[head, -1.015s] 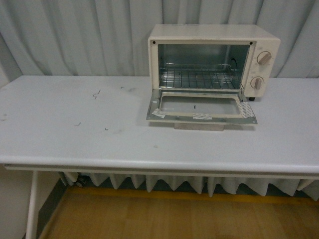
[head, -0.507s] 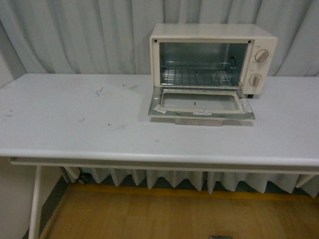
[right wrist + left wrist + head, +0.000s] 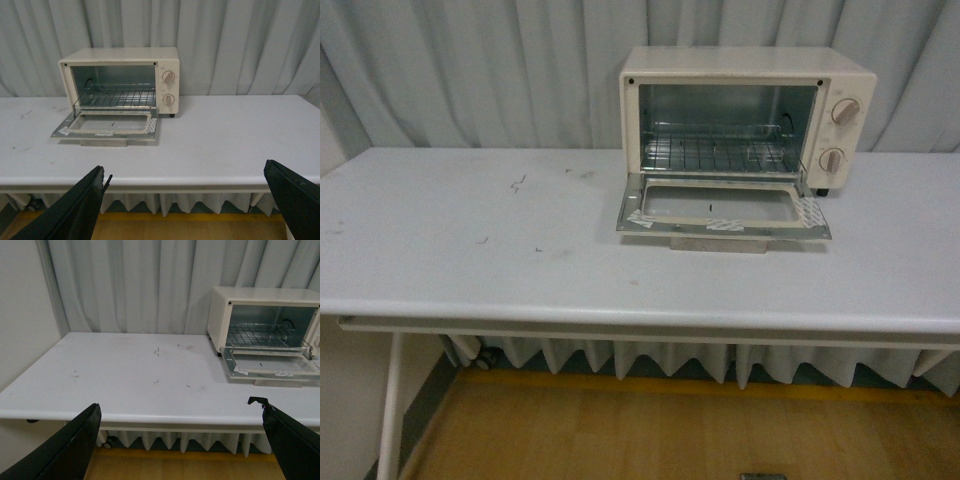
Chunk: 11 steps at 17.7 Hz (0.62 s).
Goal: Open oven
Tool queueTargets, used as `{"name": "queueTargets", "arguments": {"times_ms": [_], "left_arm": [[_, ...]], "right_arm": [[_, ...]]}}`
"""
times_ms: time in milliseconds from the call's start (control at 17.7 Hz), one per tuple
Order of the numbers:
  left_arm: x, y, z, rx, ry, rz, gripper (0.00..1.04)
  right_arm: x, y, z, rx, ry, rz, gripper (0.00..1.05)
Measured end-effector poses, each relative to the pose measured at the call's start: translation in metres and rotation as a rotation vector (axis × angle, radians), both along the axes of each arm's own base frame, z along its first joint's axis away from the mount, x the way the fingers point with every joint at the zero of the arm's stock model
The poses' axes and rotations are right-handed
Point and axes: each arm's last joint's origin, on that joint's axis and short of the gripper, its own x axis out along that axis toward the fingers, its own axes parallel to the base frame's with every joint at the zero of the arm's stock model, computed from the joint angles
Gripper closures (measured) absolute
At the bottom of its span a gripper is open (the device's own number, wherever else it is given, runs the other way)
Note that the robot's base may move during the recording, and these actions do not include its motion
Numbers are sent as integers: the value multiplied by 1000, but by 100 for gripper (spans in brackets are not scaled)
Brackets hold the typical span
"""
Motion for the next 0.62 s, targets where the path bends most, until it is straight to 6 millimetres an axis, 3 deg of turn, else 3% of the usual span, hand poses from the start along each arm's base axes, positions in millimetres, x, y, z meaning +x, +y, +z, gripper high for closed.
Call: {"name": "queueTargets", "arguments": {"times_ms": [620], "left_arm": [[0,0,0,0,-3,0,7]], "right_arm": [[0,0,0,0,-3,0,6]]}}
